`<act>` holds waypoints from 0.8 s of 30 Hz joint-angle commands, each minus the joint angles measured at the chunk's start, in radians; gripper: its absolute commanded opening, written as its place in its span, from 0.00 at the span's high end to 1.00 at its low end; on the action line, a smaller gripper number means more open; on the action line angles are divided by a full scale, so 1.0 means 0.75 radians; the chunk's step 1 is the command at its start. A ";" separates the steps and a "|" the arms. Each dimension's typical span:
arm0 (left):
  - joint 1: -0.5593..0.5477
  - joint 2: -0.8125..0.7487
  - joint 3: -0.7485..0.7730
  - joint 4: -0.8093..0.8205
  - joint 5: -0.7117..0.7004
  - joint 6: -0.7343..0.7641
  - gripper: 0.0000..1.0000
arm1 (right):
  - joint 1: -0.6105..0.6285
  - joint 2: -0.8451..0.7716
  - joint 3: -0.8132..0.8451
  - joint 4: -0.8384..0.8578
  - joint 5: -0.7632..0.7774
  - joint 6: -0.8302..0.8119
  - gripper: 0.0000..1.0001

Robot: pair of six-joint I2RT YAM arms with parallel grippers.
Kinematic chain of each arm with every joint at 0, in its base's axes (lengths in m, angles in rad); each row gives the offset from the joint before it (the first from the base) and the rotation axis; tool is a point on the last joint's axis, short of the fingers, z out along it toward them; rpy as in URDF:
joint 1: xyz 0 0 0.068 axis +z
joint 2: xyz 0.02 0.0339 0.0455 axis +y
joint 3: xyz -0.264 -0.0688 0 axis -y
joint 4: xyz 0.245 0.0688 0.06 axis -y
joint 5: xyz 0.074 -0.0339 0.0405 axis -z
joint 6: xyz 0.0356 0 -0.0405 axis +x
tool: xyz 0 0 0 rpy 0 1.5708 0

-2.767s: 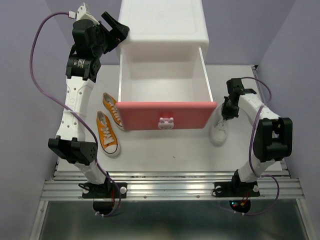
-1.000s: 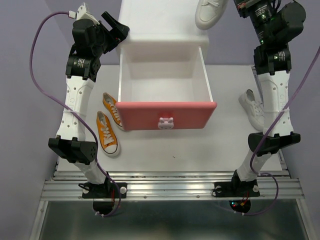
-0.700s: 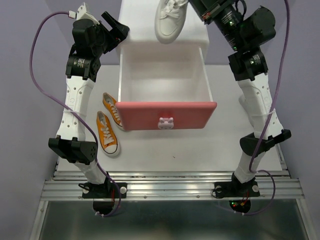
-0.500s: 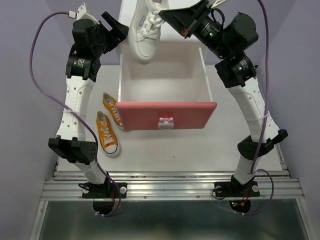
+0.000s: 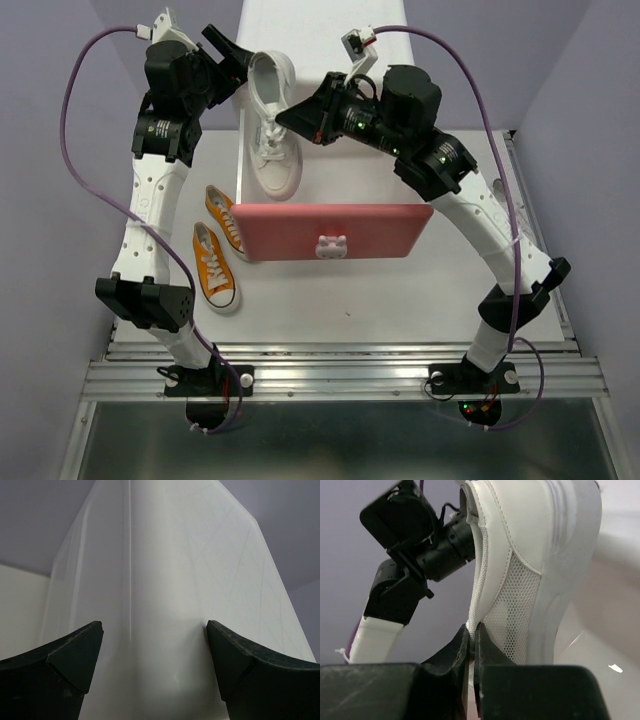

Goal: Place and organize the shoes in the shoe cabinet

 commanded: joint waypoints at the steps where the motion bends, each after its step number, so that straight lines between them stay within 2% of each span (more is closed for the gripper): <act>1: 0.032 0.064 -0.114 -0.464 -0.117 0.161 0.06 | 0.046 -0.165 -0.081 0.118 0.006 -0.084 0.99; 3: 0.032 0.058 -0.128 -0.464 -0.117 0.159 0.06 | 0.058 -0.210 -0.176 0.149 -0.004 -0.061 0.99; 8: 0.032 0.052 -0.154 -0.454 -0.117 0.151 0.06 | 0.073 -0.241 -0.217 0.082 0.004 -0.047 0.99; 17: 0.032 0.054 -0.167 -0.448 -0.131 0.132 0.06 | 0.073 -0.300 -0.366 0.127 0.043 0.051 0.99; 24: 0.032 0.048 -0.191 -0.442 -0.144 0.124 0.06 | 0.099 -0.319 -0.464 0.131 0.217 0.105 0.99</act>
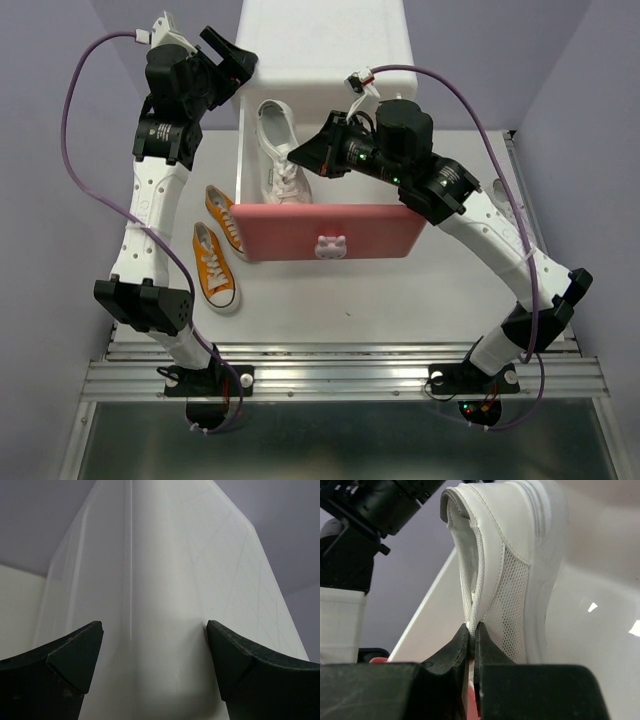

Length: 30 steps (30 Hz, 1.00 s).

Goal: Place and organize the shoes in the shoe cabinet

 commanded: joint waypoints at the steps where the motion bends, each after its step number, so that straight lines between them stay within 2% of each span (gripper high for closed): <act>1: 0.032 0.073 -0.128 -0.498 -0.129 0.162 0.06 | 0.021 -0.082 -0.037 0.182 0.113 0.073 0.99; 11: 0.032 0.045 -0.177 -0.485 -0.129 0.153 0.06 | 0.046 -0.039 -0.035 0.184 0.299 0.156 0.99; 19: 0.032 0.030 -0.210 -0.473 -0.172 0.143 0.06 | 0.060 -0.002 -0.015 0.137 0.305 0.191 0.99; 24: 0.032 0.022 -0.226 -0.463 -0.178 0.139 0.06 | 0.060 0.076 0.094 0.021 0.268 0.185 0.99; 30: 0.032 0.024 -0.233 -0.461 -0.187 0.139 0.06 | 0.060 0.111 0.112 -0.043 0.305 0.189 0.99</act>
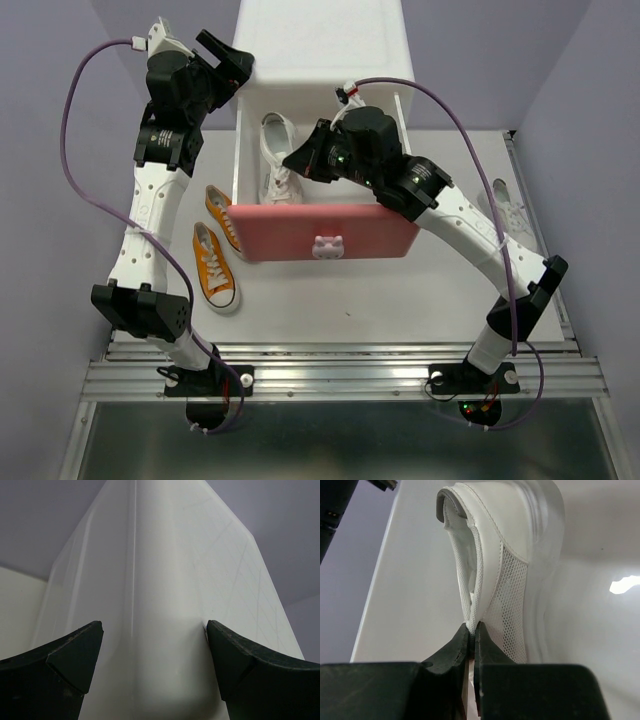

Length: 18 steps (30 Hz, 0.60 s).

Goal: Place and organize the shoes in the shoe cabinet

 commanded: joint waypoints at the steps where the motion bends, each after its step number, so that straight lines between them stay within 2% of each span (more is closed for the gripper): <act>1: 0.038 0.078 -0.127 -0.548 -0.122 0.178 0.06 | 0.010 -0.010 0.088 0.061 0.037 0.027 0.99; 18: 0.046 0.094 -0.131 -0.540 -0.130 0.186 0.06 | 0.010 0.121 0.178 0.033 0.010 -0.049 0.98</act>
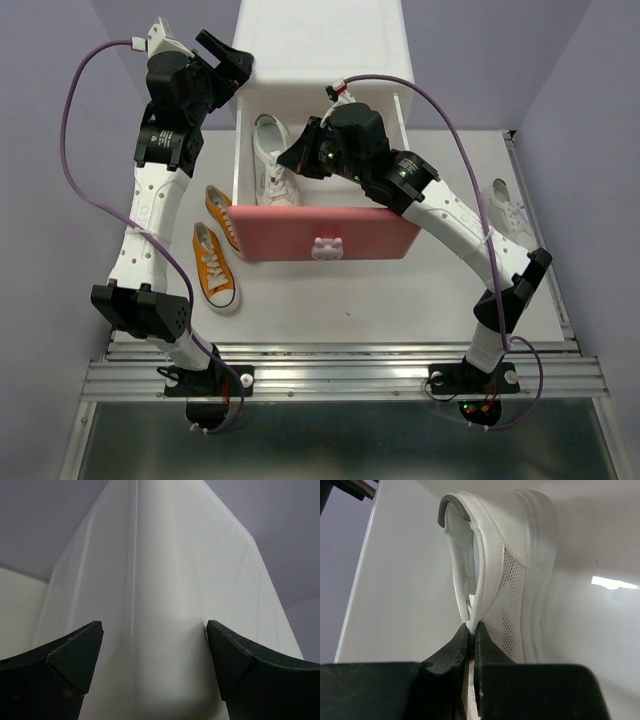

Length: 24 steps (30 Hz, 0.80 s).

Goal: Place and organize the shoes in the shoe cabinet

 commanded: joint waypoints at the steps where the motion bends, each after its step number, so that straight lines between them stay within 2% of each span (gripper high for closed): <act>1: 0.050 0.099 -0.117 -0.553 -0.120 0.187 0.06 | 0.010 -0.002 0.061 0.073 -0.017 -0.023 0.95; 5: 0.056 0.091 -0.131 -0.549 -0.120 0.183 0.06 | -0.002 -0.006 0.051 0.043 0.011 -0.014 0.91; 6: 0.056 0.089 -0.135 -0.549 -0.118 0.181 0.06 | -0.002 -0.004 0.051 0.036 0.017 -0.010 0.87; 7: 0.056 0.087 -0.138 -0.549 -0.117 0.181 0.06 | -0.002 -0.006 0.051 0.028 0.021 -0.008 0.77; 9: 0.058 0.085 -0.142 -0.547 -0.120 0.177 0.06 | -0.002 -0.006 0.055 0.020 0.030 -0.006 0.75; 10: 0.058 0.083 -0.142 -0.547 -0.118 0.175 0.06 | -0.002 -0.006 0.057 0.020 0.030 -0.006 0.66; 12: 0.058 0.081 -0.144 -0.545 -0.117 0.177 0.06 | -0.002 -0.006 0.073 0.020 0.040 -0.008 0.57; 16: 0.061 0.076 -0.148 -0.545 -0.120 0.175 0.06 | -0.014 -0.006 0.106 0.020 0.048 -0.016 0.55; 21: 0.061 0.072 -0.152 -0.545 -0.117 0.171 0.06 | -0.014 -0.006 0.128 0.020 0.048 -0.025 0.46; 24: 0.061 0.066 -0.154 -0.545 -0.115 0.169 0.06 | -0.014 -0.004 0.163 0.020 0.052 -0.047 0.31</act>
